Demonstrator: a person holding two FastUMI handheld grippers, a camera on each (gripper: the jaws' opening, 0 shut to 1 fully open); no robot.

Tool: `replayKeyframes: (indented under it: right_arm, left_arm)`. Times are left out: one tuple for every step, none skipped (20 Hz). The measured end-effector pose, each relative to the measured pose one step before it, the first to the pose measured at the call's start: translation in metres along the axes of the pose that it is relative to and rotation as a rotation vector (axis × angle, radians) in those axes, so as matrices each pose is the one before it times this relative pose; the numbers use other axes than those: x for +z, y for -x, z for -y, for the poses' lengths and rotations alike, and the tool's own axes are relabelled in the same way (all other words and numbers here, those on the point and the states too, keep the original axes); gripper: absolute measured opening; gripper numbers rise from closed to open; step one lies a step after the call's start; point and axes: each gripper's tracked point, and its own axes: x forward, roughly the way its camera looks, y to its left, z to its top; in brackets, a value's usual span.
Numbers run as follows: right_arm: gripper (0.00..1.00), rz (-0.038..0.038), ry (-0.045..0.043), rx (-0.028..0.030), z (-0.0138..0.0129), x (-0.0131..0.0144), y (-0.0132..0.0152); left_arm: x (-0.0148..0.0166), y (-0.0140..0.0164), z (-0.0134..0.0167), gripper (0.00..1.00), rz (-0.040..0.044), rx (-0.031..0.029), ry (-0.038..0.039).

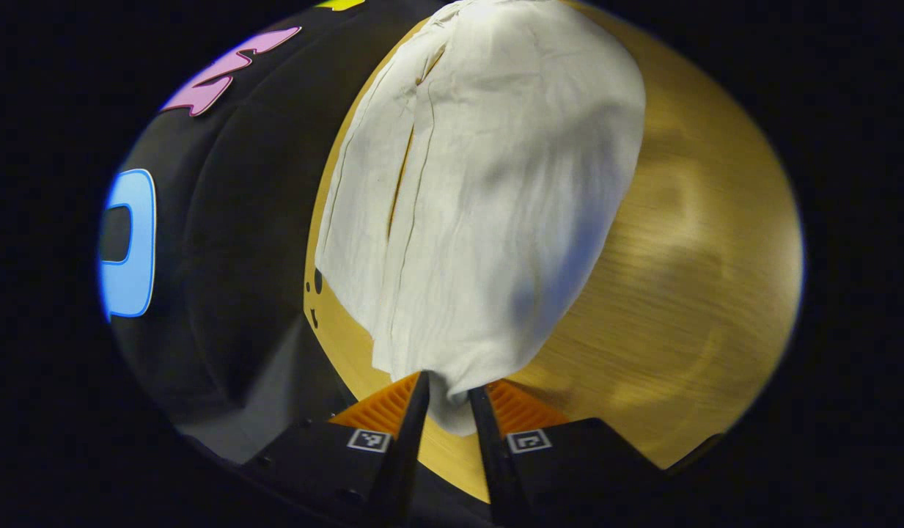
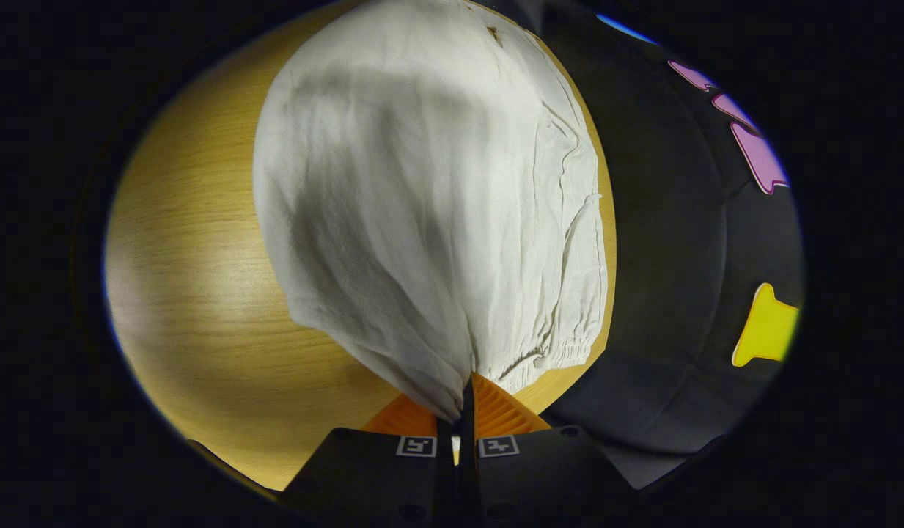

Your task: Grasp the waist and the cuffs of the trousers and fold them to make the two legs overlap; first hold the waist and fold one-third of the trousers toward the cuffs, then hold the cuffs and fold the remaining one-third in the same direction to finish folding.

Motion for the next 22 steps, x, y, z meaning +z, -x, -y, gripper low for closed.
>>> replayKeyframes:
  right_arm:
    - [0.06, -0.00106, -0.00344, -0.00122, 0.00025, 0.00032, 0.00024]
    - [0.06, -0.00029, -0.00259, -0.00149, -0.00006, -0.00037, -0.00031]
    - [0.06, -0.00129, -0.00316, -0.00132, 0.00072, -0.00033, -0.00032]
    - [0.06, -0.00162, -0.00509, -0.00172, -0.00012, -0.00016, -0.00014]
    - [0.06, -0.00617, -0.00909, -0.00125, 0.00084, -0.00055, -0.00043]
    - [0.06, -0.01292, -0.02822, -0.00658, 0.00110, -0.00122, -0.00057]
    - [0.06, -0.01356, -0.04744, -0.00656, 0.00089, -0.00029, 0.00040]
    - [0.06, -0.01022, -0.05120, -0.00543, 0.00070, 0.00002, -0.00143]
    - [0.06, -0.00299, -0.04005, -0.00498, 0.00191, 0.00091, 0.00090]
    - [0.06, -0.00217, -0.01676, -0.00806, 0.00287, 0.00112, 0.00106]
    - [0.06, 0.00266, -0.00788, -0.01244, 0.00401, 0.00224, 0.00258]
    - [0.06, 0.00957, -0.01410, -0.01724, 0.00431, 0.00302, 0.00471]
    - [0.06, 0.00838, -0.02050, -0.02005, 0.00658, 0.00262, 0.00513]
    - [0.06, 0.00360, -0.02635, -0.01780, 0.00667, 0.00170, 0.00292]
    - [0.06, 0.00351, -0.02947, -0.01734, 0.00786, 0.00257, 0.00280]
    - [0.06, 0.00303, -0.03272, -0.01442, 0.00609, 0.00227, 0.00220]
    - [0.06, 0.00110, -0.02978, -0.01200, 0.00663, 0.00273, 0.00213]
    - [0.06, 0.00103, -0.02910, -0.01099, 0.00695, 0.00303, 0.00172]
    - [0.06, 0.00309, -0.02484, -0.01103, 0.00769, 0.00427, 0.00171]
    - [0.06, 0.00823, -0.02291, -0.01180, 0.00813, 0.00570, -0.00029]
    - [0.06, 0.00736, -0.01287, -0.01384, 0.00888, 0.00578, 0.00054]
    - [0.06, 0.00838, -0.01047, -0.01129, 0.00922, 0.00576, 0.00074]
  left_arm:
    - [-0.00007, -0.00067, 0.00106, 0.28, 0.00090, -0.01113, 0.00295]
    - [0.00084, -0.00163, 0.00159, 0.23, 0.00047, -0.00807, 0.00303]
    - [0.00059, -0.00035, 0.00109, 0.12, 0.00122, -0.00795, 0.00376]
    - [0.00130, 0.00088, -0.00106, 0.11, 0.00047, 0.00446, 0.00324]
    - [-0.00024, -0.00053, -0.00100, 0.09, -0.00312, 0.00201, 0.01193]
    - [0.00110, -0.00040, -0.00049, 0.09, 0.00201, 0.00537, 0.00941]
    - [-0.00268, -0.00060, -0.00054, 0.07, -0.00760, 0.00684, 0.02576]
    - [0.00027, 0.00027, -0.00054, 0.06, -0.00087, 0.00271, 0.04063]
    - [0.00129, 0.00172, 0.00123, 0.06, -0.00143, 0.00279, 0.05432]
    - [-0.00009, 0.00114, -0.00205, 0.05, -0.00269, 0.01425, 0.05119]
    - [0.00130, 0.00403, -0.00301, 0.05, 0.00272, 0.02656, 0.03911]
    - [0.00249, 0.00661, -0.00580, 0.05, 0.00644, 0.02985, 0.02679]
    - [0.00281, 0.00668, -0.00881, 0.05, 0.01127, 0.03218, 0.02185]
    - [0.00284, 0.00336, -0.00735, 0.05, 0.01159, 0.02251, 0.02572]
    - [0.00210, 0.00286, -0.00701, 0.05, 0.00715, 0.01605, 0.02427]
    - [0.00363, 0.00220, -0.00630, 0.05, 0.00629, 0.01323, 0.01905]
    - [0.00553, 0.00379, -0.00546, 0.05, 0.00780, 0.01054, 0.01182]
    - [0.00486, 0.00358, -0.00512, 0.05, 0.00753, 0.01029, 0.00816]
    - [0.00303, 0.00266, -0.00580, 0.05, 0.00903, 0.00864, 0.00351]
    - [0.00529, 0.00115, -0.00553, 0.05, 0.01039, 0.00939, -0.00274]
    - [0.00528, -0.00141, -0.00809, 0.05, 0.01091, 0.00687, -0.00720]
    - [0.00420, -0.00311, -0.00681, 0.05, 0.00561, 0.00618, -0.00756]
